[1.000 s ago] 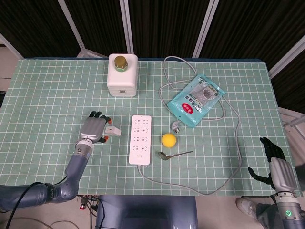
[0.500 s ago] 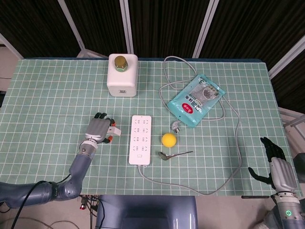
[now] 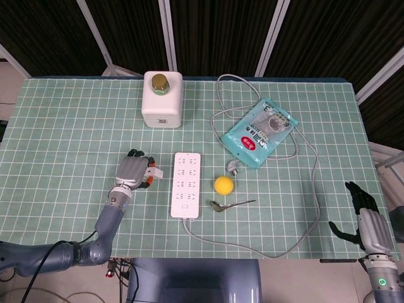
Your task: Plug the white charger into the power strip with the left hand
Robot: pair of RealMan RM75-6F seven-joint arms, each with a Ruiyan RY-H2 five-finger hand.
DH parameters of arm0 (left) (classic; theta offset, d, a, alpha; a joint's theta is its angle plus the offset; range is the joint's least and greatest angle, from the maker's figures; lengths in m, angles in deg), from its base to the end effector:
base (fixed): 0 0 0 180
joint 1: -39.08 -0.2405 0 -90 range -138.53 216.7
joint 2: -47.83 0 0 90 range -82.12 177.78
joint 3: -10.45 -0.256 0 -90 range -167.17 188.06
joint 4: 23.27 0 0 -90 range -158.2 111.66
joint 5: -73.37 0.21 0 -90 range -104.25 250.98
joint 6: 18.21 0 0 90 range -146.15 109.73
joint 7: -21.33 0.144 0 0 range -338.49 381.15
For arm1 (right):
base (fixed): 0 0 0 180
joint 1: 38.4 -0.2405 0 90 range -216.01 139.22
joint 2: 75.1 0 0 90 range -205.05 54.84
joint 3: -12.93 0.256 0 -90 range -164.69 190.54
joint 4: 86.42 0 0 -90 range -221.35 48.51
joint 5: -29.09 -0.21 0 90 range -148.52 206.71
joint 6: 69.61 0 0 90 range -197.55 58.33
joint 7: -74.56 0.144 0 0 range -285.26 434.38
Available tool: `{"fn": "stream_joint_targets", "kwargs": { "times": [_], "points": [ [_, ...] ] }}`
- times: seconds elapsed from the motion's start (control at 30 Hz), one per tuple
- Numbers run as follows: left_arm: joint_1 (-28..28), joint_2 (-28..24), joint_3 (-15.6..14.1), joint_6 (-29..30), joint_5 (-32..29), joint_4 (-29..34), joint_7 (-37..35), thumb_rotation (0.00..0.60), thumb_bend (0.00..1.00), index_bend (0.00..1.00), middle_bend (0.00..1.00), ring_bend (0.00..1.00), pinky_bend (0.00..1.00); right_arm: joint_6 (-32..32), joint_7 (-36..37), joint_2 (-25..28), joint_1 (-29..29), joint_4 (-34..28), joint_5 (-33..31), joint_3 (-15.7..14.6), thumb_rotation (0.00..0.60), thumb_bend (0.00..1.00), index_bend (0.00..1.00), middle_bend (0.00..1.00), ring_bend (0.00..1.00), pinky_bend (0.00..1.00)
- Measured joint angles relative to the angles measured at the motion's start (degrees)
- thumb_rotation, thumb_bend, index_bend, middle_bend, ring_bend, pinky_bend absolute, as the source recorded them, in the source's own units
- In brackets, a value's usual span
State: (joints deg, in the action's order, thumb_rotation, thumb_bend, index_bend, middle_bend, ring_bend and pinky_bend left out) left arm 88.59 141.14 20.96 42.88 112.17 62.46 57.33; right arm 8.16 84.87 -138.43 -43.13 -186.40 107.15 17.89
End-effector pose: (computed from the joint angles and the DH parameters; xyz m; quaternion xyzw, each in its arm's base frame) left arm -0.1367 0.3561 -0.0333 -0.7115 -0.4197 -0.2955 0.4798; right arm -0.3058 -0.1839 0.1448 0.5049 -0.5293 0.4246 0.5335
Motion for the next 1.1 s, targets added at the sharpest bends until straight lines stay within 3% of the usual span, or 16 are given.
{"fn": "stream_joint_targets", "kwargs": {
  "times": [0.2,0.47,0.73,1.1],
  "points": [
    [-0.4,-1.0,0.3,1.6,1.7,1.2,0.1,0.6,0.6,0.61,0.62,0.18,0.13,0.0,0.1,0.0,0.0,0.0,0.0,0.0,0.6,0.34,0.0,0.0,0.0,0.0],
    [2.6,-6.1,3.2,2.8,-1.0,8.8,7.8,0.6,0.63,0.68,0.68,0.2,0.09,-0.3,0.4,0.2,0.0,-0.3,-0.4,0.1,0.6,0.34,0.0,0.0,0.0,0.0],
    [9.8,-8.7,6.5,2.6,-10.7,12.6,18.1,0.6,0.65,0.74,0.75,0.22,0.04,-0.8,0.8,0.4,-0.1,-0.5,-1.1,0.2,0.6,0.34,0.0,0.0,0.0,0.0],
    [19.7,-5.8,8.6,4.8,-27.3,11.1,30.1,0.6,0.66,0.77,0.78,0.23,0.03,-1.7,1.7,0.8,-0.2,-0.9,-1.9,0.4,0.6,0.34,0.0,0.0,0.0,0.0]
  ]
}}
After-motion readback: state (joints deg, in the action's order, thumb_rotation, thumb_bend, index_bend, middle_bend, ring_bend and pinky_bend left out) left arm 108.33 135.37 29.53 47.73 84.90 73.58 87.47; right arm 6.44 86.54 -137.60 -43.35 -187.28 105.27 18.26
